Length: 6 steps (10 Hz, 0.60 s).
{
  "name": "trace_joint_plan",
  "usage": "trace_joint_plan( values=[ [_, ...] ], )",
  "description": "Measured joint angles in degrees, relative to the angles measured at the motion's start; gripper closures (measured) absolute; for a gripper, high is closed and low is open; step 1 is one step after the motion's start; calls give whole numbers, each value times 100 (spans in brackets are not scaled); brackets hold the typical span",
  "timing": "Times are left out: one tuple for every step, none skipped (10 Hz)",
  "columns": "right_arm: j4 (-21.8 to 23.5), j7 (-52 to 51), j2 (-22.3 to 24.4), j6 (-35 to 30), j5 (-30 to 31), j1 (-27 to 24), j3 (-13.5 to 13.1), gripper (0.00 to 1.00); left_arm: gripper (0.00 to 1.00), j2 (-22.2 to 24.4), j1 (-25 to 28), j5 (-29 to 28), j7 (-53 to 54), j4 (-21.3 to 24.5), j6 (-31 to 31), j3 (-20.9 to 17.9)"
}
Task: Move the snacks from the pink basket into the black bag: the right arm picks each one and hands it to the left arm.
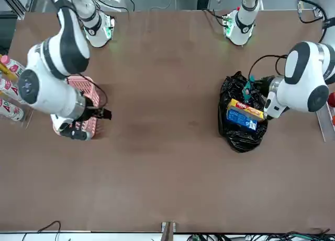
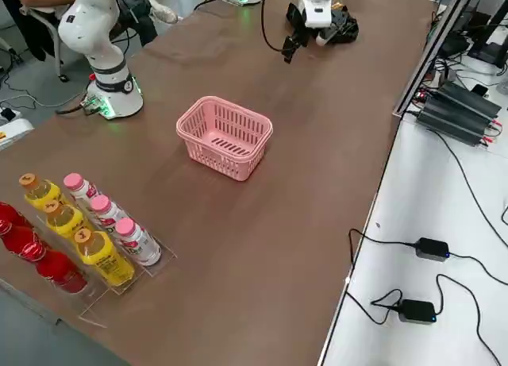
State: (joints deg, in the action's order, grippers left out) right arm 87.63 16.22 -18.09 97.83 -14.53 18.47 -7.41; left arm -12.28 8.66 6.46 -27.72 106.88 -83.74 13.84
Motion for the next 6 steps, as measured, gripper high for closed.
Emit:
trace_joint_plan(
  values=[
    [-3,-369,35,-110,100,-223,-4,0,89,-125,10,-131,26,123,-32,3],
    [-4,-641,105,-236,228,-405,-5,0,89,-286,7,-226,30,174,-105,10],
    [-3,-822,189,-375,361,-545,-6,0,89,-441,6,-306,30,181,-239,14],
    [7,-931,299,-484,511,-652,-6,0,89,-575,14,-372,30,181,-434,14],
    [32,-989,435,-550,636,-737,-6,0,89,-653,50,-399,30,175,-634,13],
    [93,-1007,597,-603,764,-794,-6,0,87,-668,121,-399,32,144,-747,12]
  ],
)
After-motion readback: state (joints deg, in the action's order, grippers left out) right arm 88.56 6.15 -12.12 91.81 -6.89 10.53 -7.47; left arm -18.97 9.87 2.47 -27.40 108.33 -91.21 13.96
